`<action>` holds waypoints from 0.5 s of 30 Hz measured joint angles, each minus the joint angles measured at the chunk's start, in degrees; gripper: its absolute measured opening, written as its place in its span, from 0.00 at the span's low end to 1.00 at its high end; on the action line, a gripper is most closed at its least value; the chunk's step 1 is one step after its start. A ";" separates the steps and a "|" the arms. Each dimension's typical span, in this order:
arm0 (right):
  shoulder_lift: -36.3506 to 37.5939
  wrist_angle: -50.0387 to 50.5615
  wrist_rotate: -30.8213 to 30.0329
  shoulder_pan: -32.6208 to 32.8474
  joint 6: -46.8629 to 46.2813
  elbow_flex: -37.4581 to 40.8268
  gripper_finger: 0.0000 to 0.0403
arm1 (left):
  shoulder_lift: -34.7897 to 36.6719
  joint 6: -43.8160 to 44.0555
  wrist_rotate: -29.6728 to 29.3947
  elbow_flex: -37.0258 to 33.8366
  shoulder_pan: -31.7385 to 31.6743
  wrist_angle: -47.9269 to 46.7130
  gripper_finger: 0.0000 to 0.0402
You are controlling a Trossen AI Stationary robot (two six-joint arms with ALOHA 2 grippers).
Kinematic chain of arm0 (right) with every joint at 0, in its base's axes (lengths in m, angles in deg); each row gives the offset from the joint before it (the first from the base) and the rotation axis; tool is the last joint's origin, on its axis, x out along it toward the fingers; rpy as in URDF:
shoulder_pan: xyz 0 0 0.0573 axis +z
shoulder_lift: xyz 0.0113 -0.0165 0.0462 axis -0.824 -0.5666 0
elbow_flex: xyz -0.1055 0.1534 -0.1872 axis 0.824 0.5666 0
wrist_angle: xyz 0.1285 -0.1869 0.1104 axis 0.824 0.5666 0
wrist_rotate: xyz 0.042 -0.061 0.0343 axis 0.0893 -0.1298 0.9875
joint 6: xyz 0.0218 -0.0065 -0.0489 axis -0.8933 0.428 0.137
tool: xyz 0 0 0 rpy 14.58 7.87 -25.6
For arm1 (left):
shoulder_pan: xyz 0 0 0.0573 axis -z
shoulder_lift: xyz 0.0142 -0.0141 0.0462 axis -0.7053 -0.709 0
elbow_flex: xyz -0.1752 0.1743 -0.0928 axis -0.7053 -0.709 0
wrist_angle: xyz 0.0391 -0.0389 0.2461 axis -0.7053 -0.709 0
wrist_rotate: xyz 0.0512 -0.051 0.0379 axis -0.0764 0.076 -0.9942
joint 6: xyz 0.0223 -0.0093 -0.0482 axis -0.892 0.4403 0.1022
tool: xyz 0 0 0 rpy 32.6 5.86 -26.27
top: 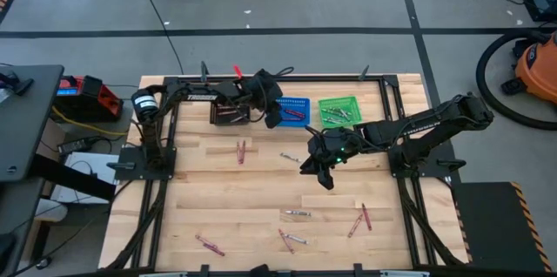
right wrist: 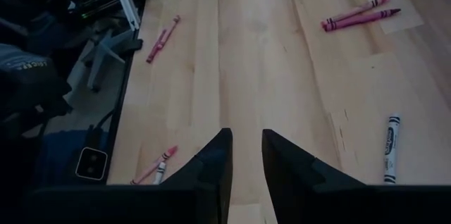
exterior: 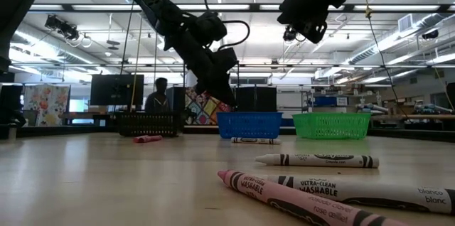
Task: Sort crayons
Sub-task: Put the red crayon into the blue bin
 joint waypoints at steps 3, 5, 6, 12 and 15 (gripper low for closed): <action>0.00 -0.06 -0.02 0.00 0.00 0.00 0.21 | 0.00 0.00 0.00 0.00 0.04 0.05 0.10; 0.00 -0.10 -0.17 0.00 0.00 0.00 0.21 | 0.00 0.00 0.00 0.00 0.07 0.22 0.10; 0.00 -0.14 -0.53 0.00 0.00 0.00 0.21 | 0.00 0.02 0.00 0.00 0.07 0.23 0.10; 0.00 -0.11 -1.49 0.01 0.00 0.00 0.21 | 0.00 0.30 0.00 0.00 0.28 1.30 0.19; 0.00 -0.06 -1.49 0.00 0.00 0.00 0.21 | 0.00 0.44 -0.02 -0.01 0.72 3.49 0.24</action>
